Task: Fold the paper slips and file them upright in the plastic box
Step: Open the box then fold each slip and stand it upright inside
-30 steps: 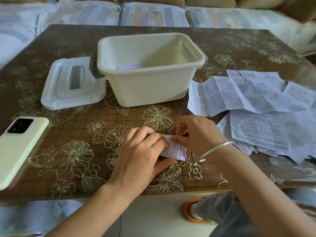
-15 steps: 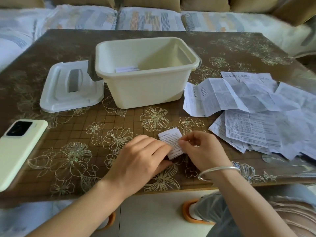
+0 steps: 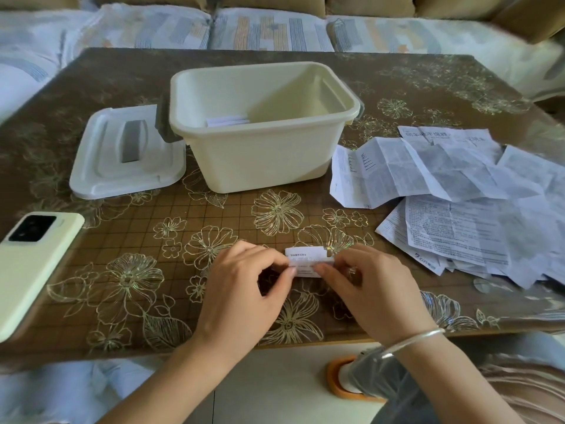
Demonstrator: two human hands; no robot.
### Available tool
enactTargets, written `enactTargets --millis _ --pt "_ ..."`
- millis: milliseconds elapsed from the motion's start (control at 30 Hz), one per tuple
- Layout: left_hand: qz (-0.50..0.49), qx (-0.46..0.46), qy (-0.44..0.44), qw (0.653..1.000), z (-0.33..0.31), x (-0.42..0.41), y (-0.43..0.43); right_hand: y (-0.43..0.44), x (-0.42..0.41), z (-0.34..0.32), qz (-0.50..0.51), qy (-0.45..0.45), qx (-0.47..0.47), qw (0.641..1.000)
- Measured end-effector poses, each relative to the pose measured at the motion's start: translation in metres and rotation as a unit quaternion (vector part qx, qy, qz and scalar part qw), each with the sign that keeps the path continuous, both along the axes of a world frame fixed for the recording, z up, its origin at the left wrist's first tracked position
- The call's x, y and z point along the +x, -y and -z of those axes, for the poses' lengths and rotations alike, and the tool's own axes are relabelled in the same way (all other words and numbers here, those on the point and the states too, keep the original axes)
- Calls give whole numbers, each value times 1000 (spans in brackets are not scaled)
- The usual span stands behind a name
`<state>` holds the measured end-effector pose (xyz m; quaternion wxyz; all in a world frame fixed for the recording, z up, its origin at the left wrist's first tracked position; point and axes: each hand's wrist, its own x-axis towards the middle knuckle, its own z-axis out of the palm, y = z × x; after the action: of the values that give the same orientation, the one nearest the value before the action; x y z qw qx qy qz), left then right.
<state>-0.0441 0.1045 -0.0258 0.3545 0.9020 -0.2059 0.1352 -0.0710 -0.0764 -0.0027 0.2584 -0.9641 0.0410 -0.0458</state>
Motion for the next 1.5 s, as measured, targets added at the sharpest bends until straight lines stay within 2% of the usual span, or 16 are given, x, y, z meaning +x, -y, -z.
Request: enactTargets --millis 167,300,467,667,967,1133,1233,1333,1400,1500 --pt "-47 35 -2 998 -3 6 11 -10 14 2 58 -32 -62 996" --pt "-60 86 16 994 1 7 12 -14 20 -2 74 -74 -88 991" --pt "-74 98 2 993 4 7 14 -16 24 -6 71 -86 -125 986" --pt "-56 129 -6 990 0 11 13 -15 28 -9 -43 -37 -122 991" --pt "53 243 -25 968 -32 31 10 -10 52 -28 -134 -149 -157 967" --pt "92 298 -75 947 -45 51 21 -9 73 -33 -198 -213 -178 940" --pt "108 322 -99 935 -48 62 27 -8 78 -36 -218 -219 -183 933" --pt "114 311 -106 937 -47 63 26 -6 71 -35 -204 -172 -171 948" --pt "119 271 -107 949 -48 60 20 -2 65 -32 -187 -131 -141 963" --pt "111 175 -122 971 -59 57 7 2 61 -39 -161 -117 5 980"
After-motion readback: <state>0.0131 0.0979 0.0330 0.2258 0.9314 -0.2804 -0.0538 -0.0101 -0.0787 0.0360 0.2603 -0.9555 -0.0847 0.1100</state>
